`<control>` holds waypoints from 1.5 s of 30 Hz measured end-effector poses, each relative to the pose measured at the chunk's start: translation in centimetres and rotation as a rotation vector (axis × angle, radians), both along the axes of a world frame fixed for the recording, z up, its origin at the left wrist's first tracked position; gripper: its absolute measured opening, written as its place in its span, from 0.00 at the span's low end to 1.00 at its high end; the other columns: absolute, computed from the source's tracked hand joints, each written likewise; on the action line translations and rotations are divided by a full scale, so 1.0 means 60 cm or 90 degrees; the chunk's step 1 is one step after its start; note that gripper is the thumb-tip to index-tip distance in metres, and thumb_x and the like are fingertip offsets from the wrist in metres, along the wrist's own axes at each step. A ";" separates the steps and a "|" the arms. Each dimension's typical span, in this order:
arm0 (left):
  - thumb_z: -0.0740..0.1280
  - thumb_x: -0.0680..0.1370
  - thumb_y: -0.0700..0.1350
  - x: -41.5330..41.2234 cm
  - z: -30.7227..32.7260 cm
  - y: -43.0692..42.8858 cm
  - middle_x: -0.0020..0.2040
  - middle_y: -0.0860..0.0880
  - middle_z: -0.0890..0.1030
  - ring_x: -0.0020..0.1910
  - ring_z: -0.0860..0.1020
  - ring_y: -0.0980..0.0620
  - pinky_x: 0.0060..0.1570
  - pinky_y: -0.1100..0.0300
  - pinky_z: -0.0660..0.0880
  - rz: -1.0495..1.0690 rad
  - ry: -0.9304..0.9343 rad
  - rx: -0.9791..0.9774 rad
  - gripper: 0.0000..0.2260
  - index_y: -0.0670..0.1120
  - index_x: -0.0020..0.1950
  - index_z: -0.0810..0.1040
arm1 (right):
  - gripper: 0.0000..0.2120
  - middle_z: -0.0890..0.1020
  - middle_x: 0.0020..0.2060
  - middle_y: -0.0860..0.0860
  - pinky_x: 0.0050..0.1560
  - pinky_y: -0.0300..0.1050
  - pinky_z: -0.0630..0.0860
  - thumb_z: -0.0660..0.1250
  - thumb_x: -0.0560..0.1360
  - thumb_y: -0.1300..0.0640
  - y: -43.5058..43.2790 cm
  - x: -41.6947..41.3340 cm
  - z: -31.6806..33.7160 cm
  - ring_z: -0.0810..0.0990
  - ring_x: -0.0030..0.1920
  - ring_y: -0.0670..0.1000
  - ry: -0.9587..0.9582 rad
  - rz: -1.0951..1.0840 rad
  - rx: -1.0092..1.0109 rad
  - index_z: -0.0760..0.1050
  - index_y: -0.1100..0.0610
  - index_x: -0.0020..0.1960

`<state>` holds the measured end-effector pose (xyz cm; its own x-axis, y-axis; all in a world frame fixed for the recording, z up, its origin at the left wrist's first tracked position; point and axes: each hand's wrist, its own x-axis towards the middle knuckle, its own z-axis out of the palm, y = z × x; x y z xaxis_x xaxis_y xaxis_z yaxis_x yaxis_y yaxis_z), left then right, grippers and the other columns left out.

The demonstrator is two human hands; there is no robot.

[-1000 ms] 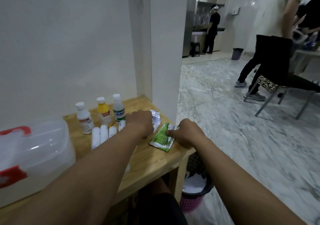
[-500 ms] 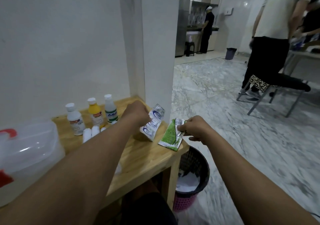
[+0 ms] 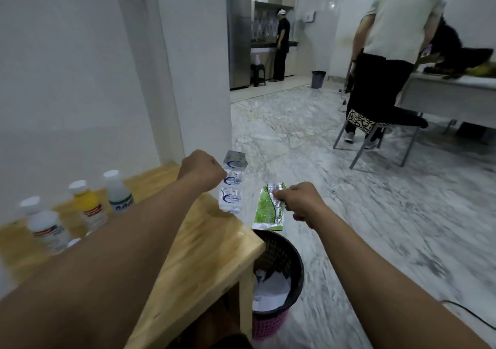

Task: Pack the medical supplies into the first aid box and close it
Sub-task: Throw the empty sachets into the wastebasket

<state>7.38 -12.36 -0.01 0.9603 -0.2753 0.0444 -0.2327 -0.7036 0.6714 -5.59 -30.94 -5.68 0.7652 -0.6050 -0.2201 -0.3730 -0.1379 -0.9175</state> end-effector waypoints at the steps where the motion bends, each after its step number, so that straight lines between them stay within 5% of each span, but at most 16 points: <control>1: 0.75 0.72 0.44 0.009 -0.004 -0.016 0.46 0.46 0.85 0.42 0.79 0.49 0.38 0.61 0.74 -0.014 0.003 0.007 0.06 0.42 0.46 0.87 | 0.15 0.67 0.33 0.57 0.27 0.41 0.58 0.75 0.74 0.55 -0.011 0.005 -0.012 0.65 0.37 0.55 0.004 -0.009 -0.002 0.72 0.62 0.39; 9: 0.79 0.70 0.46 0.087 -0.053 -0.151 0.45 0.45 0.87 0.48 0.84 0.47 0.42 0.59 0.77 -0.161 0.050 0.101 0.08 0.44 0.45 0.89 | 0.13 0.73 0.29 0.57 0.26 0.41 0.64 0.73 0.75 0.57 -0.083 0.067 -0.131 0.68 0.30 0.55 0.063 -0.079 0.042 0.75 0.63 0.37; 14: 0.77 0.73 0.47 0.133 -0.110 -0.227 0.50 0.42 0.87 0.52 0.85 0.44 0.52 0.55 0.81 -0.267 0.052 0.312 0.13 0.41 0.53 0.87 | 0.06 0.71 0.32 0.57 0.32 0.47 0.66 0.66 0.70 0.65 -0.123 0.102 -0.228 0.69 0.33 0.56 0.147 -0.111 0.067 0.69 0.60 0.37; 19: 0.79 0.69 0.46 0.167 -0.176 -0.294 0.43 0.45 0.86 0.41 0.81 0.47 0.41 0.55 0.79 -0.330 0.098 0.419 0.14 0.40 0.52 0.87 | 0.13 0.68 0.31 0.57 0.32 0.48 0.66 0.68 0.66 0.65 -0.139 0.113 -0.326 0.69 0.31 0.55 0.192 -0.141 0.080 0.63 0.57 0.33; 25: 0.80 0.68 0.47 0.181 -0.248 -0.324 0.48 0.46 0.88 0.51 0.86 0.47 0.47 0.56 0.82 -0.384 0.116 0.501 0.15 0.41 0.51 0.87 | 0.19 0.64 0.23 0.53 0.29 0.45 0.66 0.71 0.71 0.65 -0.140 0.106 -0.411 0.65 0.24 0.53 0.242 -0.172 0.081 0.62 0.58 0.30; 30: 0.79 0.70 0.48 0.178 -0.283 -0.321 0.42 0.46 0.84 0.38 0.79 0.47 0.37 0.61 0.76 -0.411 0.107 0.573 0.15 0.42 0.52 0.88 | 0.16 0.68 0.24 0.55 0.27 0.43 0.65 0.69 0.73 0.66 -0.124 0.108 -0.454 0.67 0.25 0.53 0.300 -0.169 0.070 0.66 0.60 0.31; 35: 0.77 0.73 0.49 0.180 -0.289 -0.321 0.42 0.48 0.83 0.40 0.80 0.49 0.34 0.63 0.75 -0.412 0.112 0.595 0.12 0.43 0.52 0.88 | 0.06 0.78 0.30 0.60 0.26 0.44 0.72 0.70 0.72 0.63 -0.118 0.110 -0.472 0.76 0.27 0.56 0.315 -0.174 0.064 0.77 0.63 0.37; 39: 0.76 0.75 0.49 0.185 -0.296 -0.319 0.53 0.49 0.87 0.54 0.85 0.51 0.54 0.57 0.82 -0.425 0.170 0.566 0.13 0.43 0.55 0.87 | 0.10 0.74 0.28 0.58 0.26 0.43 0.70 0.70 0.74 0.62 -0.120 0.111 -0.467 0.71 0.25 0.55 0.313 -0.155 0.064 0.73 0.61 0.36; 45: 0.76 0.75 0.47 0.179 -0.282 -0.312 0.48 0.45 0.86 0.45 0.83 0.48 0.54 0.55 0.82 -0.428 0.138 0.517 0.14 0.40 0.56 0.85 | 0.12 0.68 0.25 0.54 0.27 0.42 0.68 0.68 0.73 0.62 -0.124 0.112 -0.438 0.68 0.24 0.53 0.314 -0.144 0.014 0.68 0.60 0.34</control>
